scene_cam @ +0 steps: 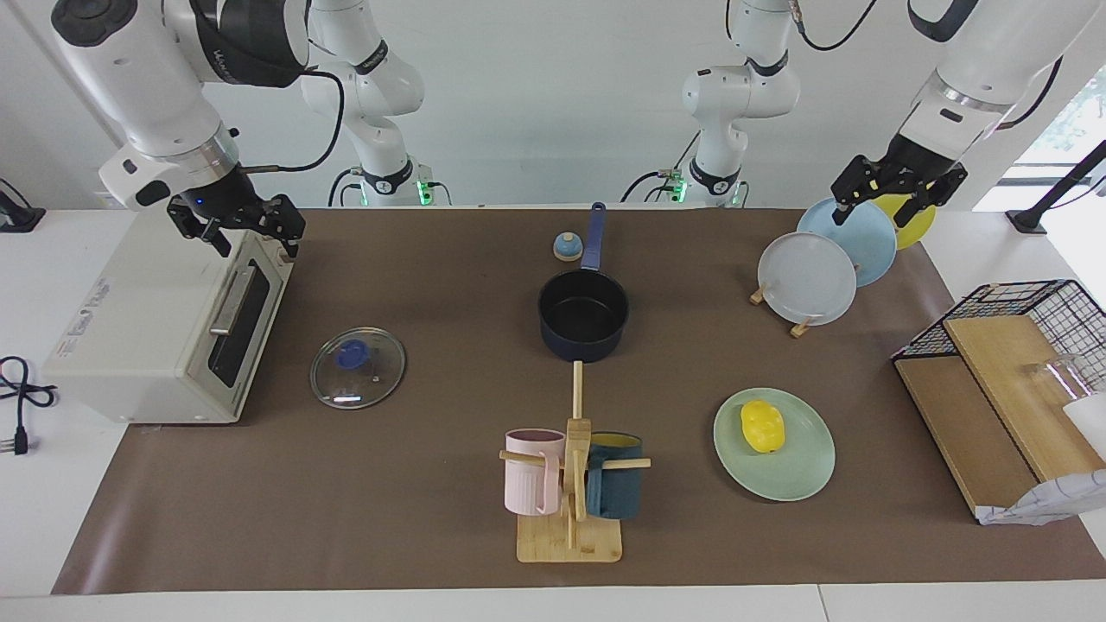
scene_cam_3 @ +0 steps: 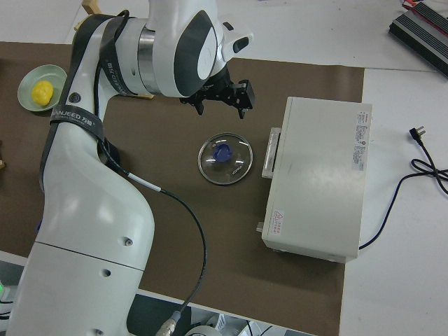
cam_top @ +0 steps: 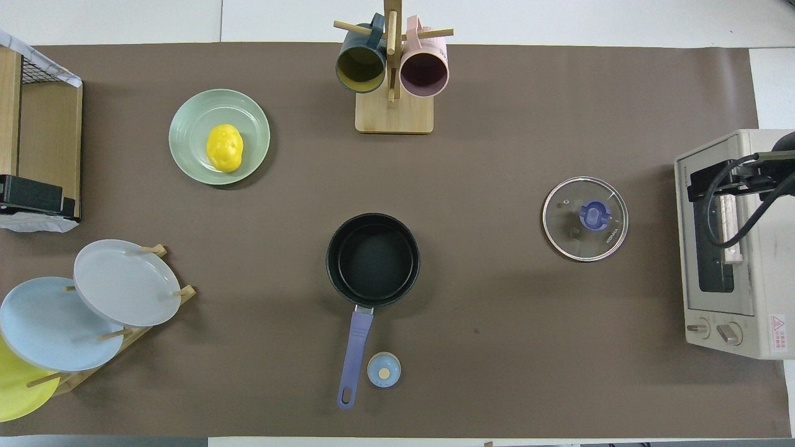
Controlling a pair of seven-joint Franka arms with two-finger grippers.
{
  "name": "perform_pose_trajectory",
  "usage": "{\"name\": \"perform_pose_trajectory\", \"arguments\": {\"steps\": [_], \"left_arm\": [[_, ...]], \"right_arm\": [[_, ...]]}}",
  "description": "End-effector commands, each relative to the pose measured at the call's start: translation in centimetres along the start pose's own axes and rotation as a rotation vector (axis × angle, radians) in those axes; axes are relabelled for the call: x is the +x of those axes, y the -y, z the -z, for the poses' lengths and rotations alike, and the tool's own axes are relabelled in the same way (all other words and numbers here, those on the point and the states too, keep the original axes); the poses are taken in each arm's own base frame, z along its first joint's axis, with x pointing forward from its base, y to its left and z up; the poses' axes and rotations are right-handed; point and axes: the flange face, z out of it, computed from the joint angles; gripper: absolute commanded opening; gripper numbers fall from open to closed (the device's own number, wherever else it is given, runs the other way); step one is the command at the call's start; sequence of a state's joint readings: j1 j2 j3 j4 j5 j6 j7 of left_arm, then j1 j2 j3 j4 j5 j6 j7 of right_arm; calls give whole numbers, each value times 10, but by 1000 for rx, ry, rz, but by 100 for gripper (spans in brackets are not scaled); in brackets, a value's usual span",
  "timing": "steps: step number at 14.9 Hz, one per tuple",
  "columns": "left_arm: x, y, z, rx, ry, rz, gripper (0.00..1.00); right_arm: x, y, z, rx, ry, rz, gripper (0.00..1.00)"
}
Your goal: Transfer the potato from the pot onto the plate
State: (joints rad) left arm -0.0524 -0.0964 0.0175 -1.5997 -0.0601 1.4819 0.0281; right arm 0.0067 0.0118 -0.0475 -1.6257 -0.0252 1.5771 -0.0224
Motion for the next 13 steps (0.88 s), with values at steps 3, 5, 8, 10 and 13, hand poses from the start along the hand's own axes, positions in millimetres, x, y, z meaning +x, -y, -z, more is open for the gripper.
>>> {"name": "perform_pose_trajectory", "arguments": {"steps": [3,5,8,10,13], "left_arm": [[5,0,-24,37,41,1,100],[17,-4,-7,61,18,-11,100],[23,-4,6,74,21,-9,100],[13,-7,7,75,36,-13,100],[5,-8,-15,75,49,-15,100]], "right_arm": [[-1,2,2,19,-13,-14,100],[-1,2,3,19,-15,-14,100],[-1,2,3,21,-15,-14,100],[-1,2,2,19,-13,-14,100],[-1,2,3,21,-15,-14,100]]}}
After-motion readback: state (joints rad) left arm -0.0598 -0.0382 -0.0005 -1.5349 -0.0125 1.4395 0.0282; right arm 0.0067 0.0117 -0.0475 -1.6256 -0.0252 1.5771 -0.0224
